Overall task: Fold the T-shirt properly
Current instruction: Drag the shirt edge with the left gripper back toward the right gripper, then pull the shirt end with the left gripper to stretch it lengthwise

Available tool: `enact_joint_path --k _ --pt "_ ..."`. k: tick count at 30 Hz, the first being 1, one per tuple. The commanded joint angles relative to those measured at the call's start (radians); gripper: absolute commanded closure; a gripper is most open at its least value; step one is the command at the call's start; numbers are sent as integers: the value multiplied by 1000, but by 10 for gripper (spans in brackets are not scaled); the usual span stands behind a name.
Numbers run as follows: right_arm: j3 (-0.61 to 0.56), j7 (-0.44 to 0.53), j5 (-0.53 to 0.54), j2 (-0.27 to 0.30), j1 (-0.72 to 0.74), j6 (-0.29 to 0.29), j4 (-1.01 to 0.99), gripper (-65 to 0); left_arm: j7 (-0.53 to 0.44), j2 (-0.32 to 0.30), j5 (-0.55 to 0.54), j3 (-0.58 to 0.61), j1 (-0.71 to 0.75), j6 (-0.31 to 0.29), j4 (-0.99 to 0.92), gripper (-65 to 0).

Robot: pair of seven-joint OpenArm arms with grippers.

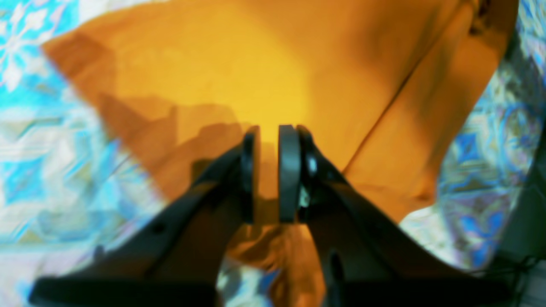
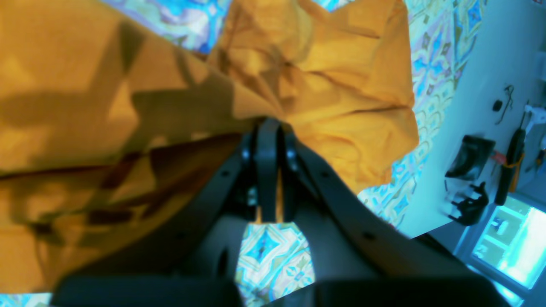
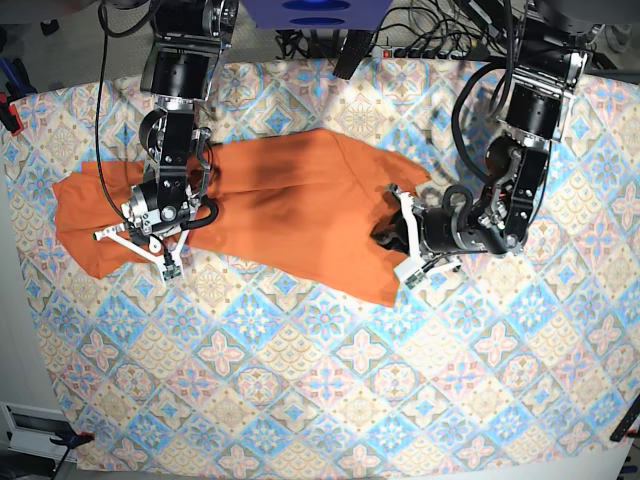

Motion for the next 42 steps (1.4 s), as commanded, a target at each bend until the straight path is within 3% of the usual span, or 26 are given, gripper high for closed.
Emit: enact_joint_path --k 1,7,10,13,19,21,25,32,37,42 --pt "11 14 -16 -5 21 -8 34 0 -22 -1 -19 -5 -24 -4 20 -63" --pt "22 16 -19 -15 21 -8 36 0 -25 0 -9 -19 -7 -4 9 -70" --pt "22 17 -17 -17 21 -8 34 -1 -25 20 -9 -84 -13 -4 -4 -91" --pt "19 17 -17 -18 21 -8 34 -1 -22 52 1 -153 -58 -4 -11 -183" --pt "-64 14 -20 -17 -8 -8 34 -2 -20 114 80 -162 -153 -4 -29 -423" --pt "-87 14 -20 -17 -20 -8 34 -2 -20 152 106 -162 -191 -4 -93 -462" --pt "-109 11 -20 -17 -29 -8 34 -2 -40 206 149 -168 -305 -4 -368 -462" --pt "-103 10 -22 -12 -42 -8 36 -2 -283 223 167 -160 -440 -4 -802 -462" --pt "-106 10 -22 -12 -46 -8 36 -2 -367 227 170 -147 -446 -4 -896 -467" --pt "-107 10 -23 -14 -48 -8 36 -2 -385 284 221 16 -432 -4 -928 -461"
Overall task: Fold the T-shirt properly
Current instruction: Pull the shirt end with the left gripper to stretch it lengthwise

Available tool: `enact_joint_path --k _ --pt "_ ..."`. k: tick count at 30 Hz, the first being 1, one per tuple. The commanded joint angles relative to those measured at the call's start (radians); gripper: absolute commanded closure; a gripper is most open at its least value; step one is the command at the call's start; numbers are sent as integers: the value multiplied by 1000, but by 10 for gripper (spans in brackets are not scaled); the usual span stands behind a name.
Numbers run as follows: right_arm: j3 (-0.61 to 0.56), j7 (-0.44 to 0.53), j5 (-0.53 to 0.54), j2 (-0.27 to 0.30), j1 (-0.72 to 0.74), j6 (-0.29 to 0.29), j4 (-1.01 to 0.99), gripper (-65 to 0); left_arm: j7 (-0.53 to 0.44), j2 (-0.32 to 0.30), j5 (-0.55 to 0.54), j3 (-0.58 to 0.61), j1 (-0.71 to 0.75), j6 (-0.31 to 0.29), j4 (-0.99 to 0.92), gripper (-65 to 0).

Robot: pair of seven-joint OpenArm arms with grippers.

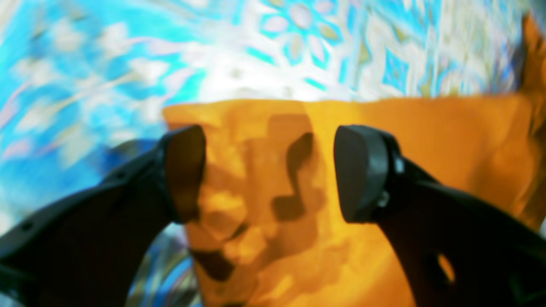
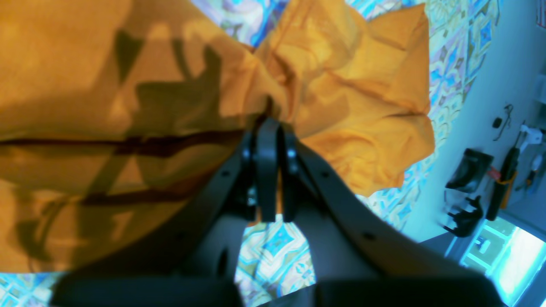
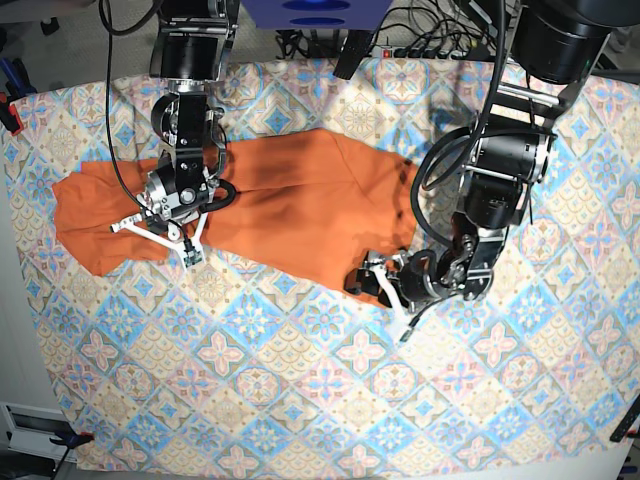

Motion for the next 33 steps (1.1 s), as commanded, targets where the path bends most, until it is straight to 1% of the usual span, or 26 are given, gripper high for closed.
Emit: enact_joint_path --k 1,4,5,7,10,13,16,20,25,27,30,33 --pt "-3 8 -13 -3 18 -5 18 -2 28 32 1 28 9 -17 0 -461" --pt "-3 8 -13 -3 18 -5 18 -2 28 55 -1 66 21 -17 2 -460" --pt "-3 8 -13 -3 18 -5 18 -2 28 66 4 77 34 -17 2 -450" --pt "-3 8 -13 -2 16 -5 18 -2 28 77 4 99 41 -17 2 -405" --pt "-3 8 -13 0 16 -5 18 -2 28 80 -2 105 44 -17 2 -300" --pt "2 8 -13 0 16 -5 18 -2 30 74 7 109 44 -17 2 -164" --pt "0 8 -13 0 15 -5 18 -2 31 52 7 111 47 -17 2 -75" --pt "-3 8 -13 -2 16 -5 18 -2 30 34 7 111 80 -17 39 -48" --pt "-3 11 -13 -2 19 -5 18 -2 44 -29 -16 102 176 -17 227 -36" --pt "0 11 -13 -2 21 -5 18 -2 71 -63 -48 102 211 -17 329 -36" --pt "3 14 -12 -2 22 -5 18 -2 81 -126 -136 102 259 -17 504 -36" --pt "3 15 -8 -2 24 -5 16 -2 134 -176 -214 102 267 -17 599 -36"
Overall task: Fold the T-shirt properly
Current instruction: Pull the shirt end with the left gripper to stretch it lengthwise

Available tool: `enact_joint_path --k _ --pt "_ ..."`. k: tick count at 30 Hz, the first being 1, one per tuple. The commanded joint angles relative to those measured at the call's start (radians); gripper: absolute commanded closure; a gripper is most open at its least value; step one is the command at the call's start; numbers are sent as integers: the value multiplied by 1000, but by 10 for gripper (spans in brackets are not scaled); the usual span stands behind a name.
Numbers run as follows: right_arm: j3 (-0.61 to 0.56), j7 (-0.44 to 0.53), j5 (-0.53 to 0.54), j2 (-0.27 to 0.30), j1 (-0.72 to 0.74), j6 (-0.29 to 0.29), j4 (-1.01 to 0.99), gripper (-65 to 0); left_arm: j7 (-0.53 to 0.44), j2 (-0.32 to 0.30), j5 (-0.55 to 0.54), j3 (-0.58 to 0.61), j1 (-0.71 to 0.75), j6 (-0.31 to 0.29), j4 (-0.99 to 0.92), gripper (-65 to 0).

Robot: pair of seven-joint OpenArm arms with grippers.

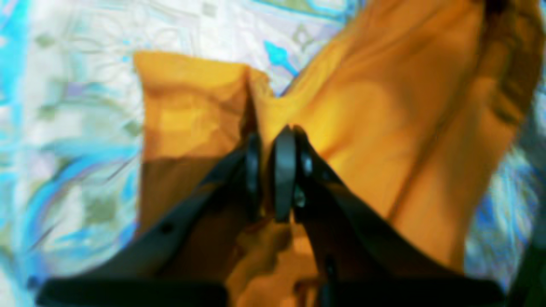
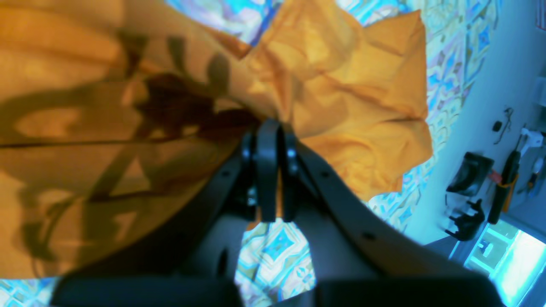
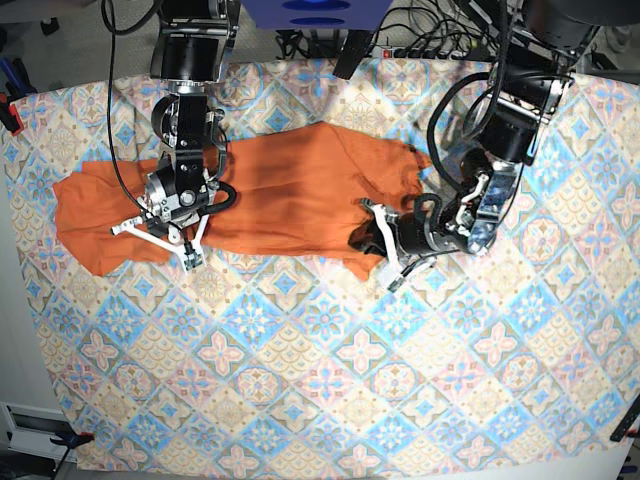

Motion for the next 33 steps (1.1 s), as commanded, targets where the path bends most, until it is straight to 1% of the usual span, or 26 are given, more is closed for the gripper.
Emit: enact_joint_path --k 1,6,8,11,15,17,20,22,26,29,33 --pt "0 8 -8 0 18 -5 16 -2 -6 -15 -38 -3 -37 1 45 -36" --pt "8 8 -6 -3 69 -5 -16 -2 55 -52 -64 3 -36 1 186 -36" --pt "49 9 -6 -4 70 -5 -24 -2 72 -66 -66 -3 -16 1 241 -36" --pt "107 23 -11 -30 70 -5 -19 -2 101 -86 -66 -2 7 1 338 -36" --pt "135 29 -12 -33 63 -5 -19 0 147 -95 -62 -3 30 1 401 -36" --pt "135 31 -8 -33 60 -5 2 0 149 -112 -64 -3 56 1 444 -36" --pt "135 35 -6 -35 14 -5 51 0 153 -135 -66 -3 84 1 492 -36" --pt "135 49 -6 -36 -14 -5 122 0 153 -155 -66 -3 105 1 530 -36" --pt "130 43 -6 -36 -68 -5 240 0 149 -188 -66 -6 151 1 590 -36" --pt "129 43 -8 -36 -88 -5 243 0 147 -191 -66 -15 168 1 597 -36" --pt "127 43 -6 -38 -120 -5 246 0 153 -184 -61 -89 182 1 590 -37"
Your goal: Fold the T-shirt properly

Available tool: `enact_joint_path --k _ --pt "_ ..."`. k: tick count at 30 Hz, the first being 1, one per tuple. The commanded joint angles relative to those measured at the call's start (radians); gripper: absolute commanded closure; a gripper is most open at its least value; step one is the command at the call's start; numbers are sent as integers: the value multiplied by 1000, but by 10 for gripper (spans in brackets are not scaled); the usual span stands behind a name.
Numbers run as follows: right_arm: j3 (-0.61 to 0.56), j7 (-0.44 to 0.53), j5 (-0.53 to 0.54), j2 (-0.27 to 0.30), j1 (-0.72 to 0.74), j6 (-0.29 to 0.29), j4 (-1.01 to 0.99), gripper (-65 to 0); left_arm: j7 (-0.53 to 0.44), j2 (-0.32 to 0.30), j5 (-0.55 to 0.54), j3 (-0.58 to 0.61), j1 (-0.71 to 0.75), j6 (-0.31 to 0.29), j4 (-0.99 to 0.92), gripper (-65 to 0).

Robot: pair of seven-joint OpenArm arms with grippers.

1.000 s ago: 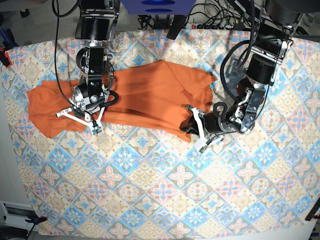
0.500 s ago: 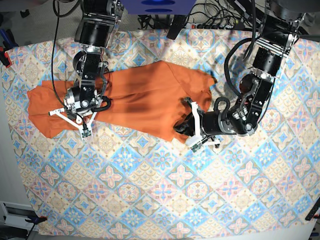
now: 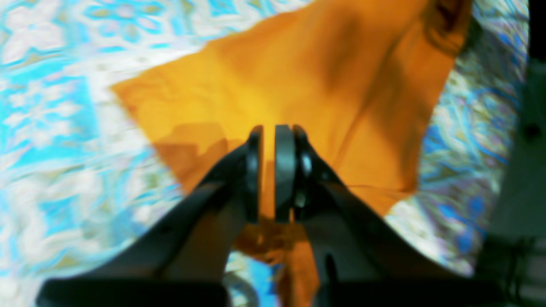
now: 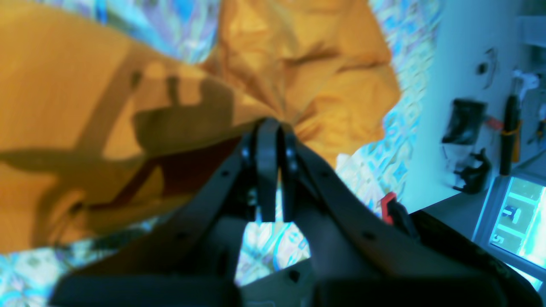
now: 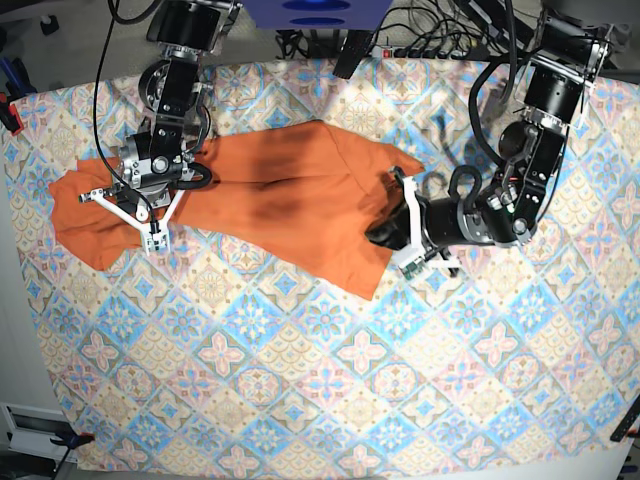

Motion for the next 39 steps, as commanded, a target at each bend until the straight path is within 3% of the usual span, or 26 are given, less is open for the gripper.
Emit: enact_joint_path --k 1,9,20,23,30,34,36,39 --pt "-8 13 -12 3 -1 -7 20 0 -19 -6 -14 -27 -14 -2 14 -37" --pt "-40 17 -12 3 -108 -7 21 0 -19 27 -2 -137 -16 -2 -52 -40" --pt "-91 -59 -12 5 -106 -7 -75 -8 -18 25 -2 -146 -13 -2 -84 -43" --pt "-132 -56 -12 5 -113 -7 -65 -45 -18 24 -2 -148 -13 -2 -84 -73" --pt "-252 -65 -18 9 -113 -4 -35 -179 -18 20 -2 -148 -14 -2 -85 -237" --pt "-259 -59 -20 9 -140 -7 92 -237 -16 20 -2 -148 -16 -2 -85 -261" --pt "-244 -59 -30 5 -142 -7 132 -248 21 20 -3 -148 -17 -2 -85 -265" --pt "-232 -65 -87 3 -111 -7 130 -251 159 24 -14 -175 -37 -2 -84 -266"
